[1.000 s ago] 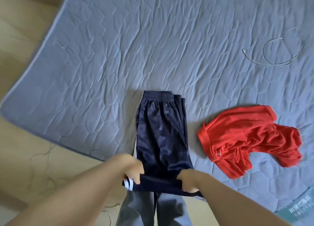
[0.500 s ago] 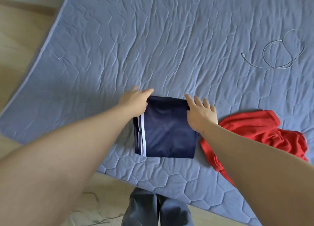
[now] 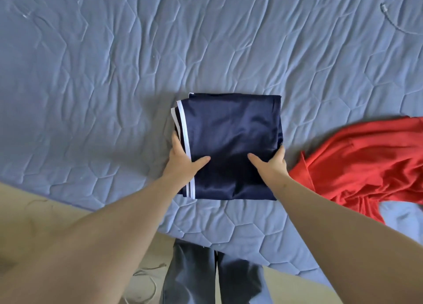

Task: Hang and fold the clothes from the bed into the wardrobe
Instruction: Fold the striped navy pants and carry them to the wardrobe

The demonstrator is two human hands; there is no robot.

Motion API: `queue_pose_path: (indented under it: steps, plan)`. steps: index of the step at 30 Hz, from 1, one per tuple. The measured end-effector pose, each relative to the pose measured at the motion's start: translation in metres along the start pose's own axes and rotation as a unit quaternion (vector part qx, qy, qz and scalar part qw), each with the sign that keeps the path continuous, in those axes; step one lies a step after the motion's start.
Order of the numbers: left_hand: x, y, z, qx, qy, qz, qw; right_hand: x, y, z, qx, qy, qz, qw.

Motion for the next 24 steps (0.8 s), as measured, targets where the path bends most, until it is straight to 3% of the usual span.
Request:
queue_pose_path:
  steps: [5,8,11,16,24]
  plan:
    - [0.014,-0.014,0.017,-0.025,0.061,-0.110,0.992,-0.017,-0.018,0.015,-0.017,0.004,0.006,1.000]
    - [0.012,-0.015,0.022,0.031,0.121,-0.184,0.975,-0.021,-0.018,0.020,-0.017,-0.015,0.090,0.996]
    - [0.010,-0.008,0.014,0.112,0.172,-0.184,0.961,-0.021,-0.017,0.014,0.011,-0.069,0.158,0.985]
    - [0.012,0.018,-0.022,0.211,0.262,-0.162,0.928,-0.026,-0.006,-0.028,0.121,-0.125,0.134,0.975]
    - [-0.011,0.091,-0.104,0.168,0.268,-0.219,0.923,0.012,0.036,-0.109,0.176,-0.063,0.098,0.978]
Point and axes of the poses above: each hand's wrist, its own z-axis towards the middle knuckle, its own y-axis out of the back of the hand, x = y × z, the point moved 4 cm from there along z, towards the middle knuckle, and after that the axes turned 9 degrees about -x, right-handed, at the moved point
